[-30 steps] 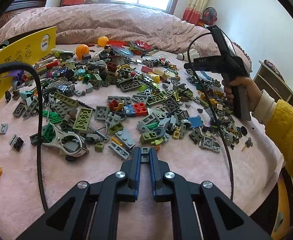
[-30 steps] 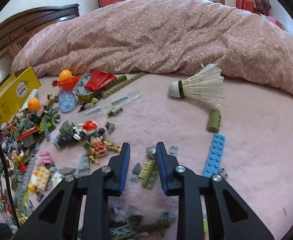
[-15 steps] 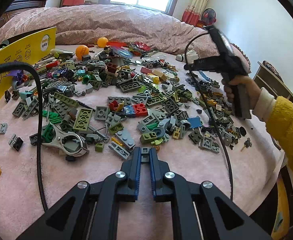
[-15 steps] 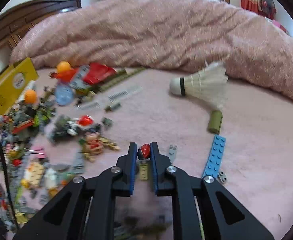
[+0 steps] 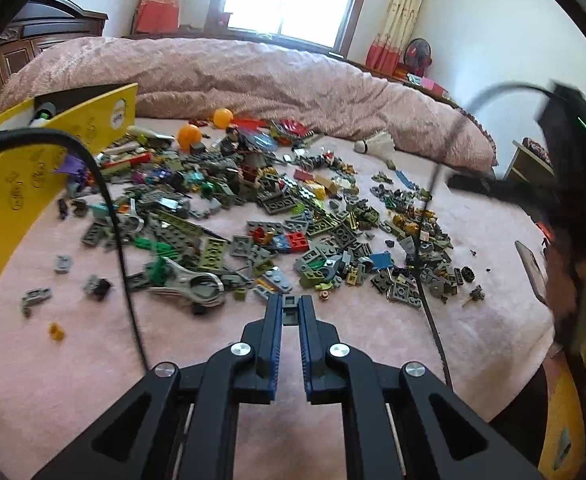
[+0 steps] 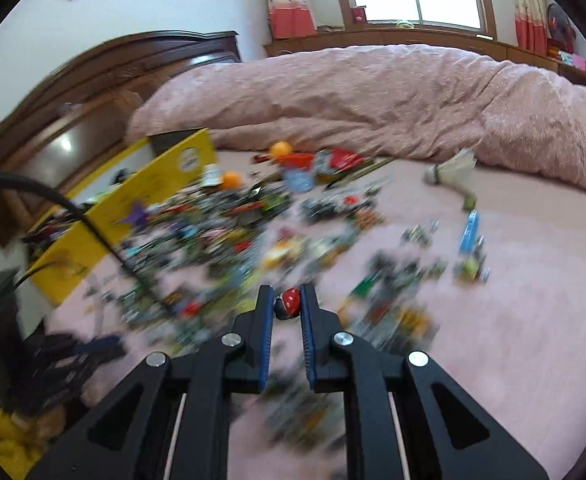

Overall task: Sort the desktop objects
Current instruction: 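Carry the red piece toward the yellow box with the right tool while the left tool carries its piece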

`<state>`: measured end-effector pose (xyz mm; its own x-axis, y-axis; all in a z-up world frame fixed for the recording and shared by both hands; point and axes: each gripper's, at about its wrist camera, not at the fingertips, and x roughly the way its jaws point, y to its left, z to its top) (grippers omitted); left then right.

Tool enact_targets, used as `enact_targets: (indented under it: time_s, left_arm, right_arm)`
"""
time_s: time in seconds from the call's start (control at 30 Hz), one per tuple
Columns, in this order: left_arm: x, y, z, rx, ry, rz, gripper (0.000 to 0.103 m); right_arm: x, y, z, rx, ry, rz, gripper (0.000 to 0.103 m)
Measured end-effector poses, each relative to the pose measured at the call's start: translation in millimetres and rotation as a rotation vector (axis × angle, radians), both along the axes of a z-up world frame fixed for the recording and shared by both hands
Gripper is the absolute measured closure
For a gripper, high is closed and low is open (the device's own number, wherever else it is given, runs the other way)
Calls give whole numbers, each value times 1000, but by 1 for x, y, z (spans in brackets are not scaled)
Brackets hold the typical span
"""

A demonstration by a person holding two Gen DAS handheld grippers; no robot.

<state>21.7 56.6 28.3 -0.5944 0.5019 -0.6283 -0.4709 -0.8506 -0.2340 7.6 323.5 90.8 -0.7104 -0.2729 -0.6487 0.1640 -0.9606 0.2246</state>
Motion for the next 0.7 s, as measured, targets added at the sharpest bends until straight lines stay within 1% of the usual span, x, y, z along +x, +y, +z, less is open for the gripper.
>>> enact_targets:
  time_s: [0.17, 0.33, 0.47, 0.53, 0.7]
  left_arm:
    - [9, -19, 11, 22, 20, 27, 95]
    - [15, -39, 24, 37, 50, 68, 95]
    - [17, -59, 37, 41, 78, 112, 95]
    - [18, -72, 46, 41, 103, 145, 95]
    - [20, -110, 67, 54, 148, 246, 95]
  right_arm:
    - [52, -27, -6, -79, 8, 27, 89]
    - [77, -48, -5, -99, 24, 43, 89]
    - [82, -63, -1, -87, 46, 56, 89]
    - [81, -71, 2, -103, 55, 71, 89]
    - [72, -95, 11, -97, 88, 113, 89]
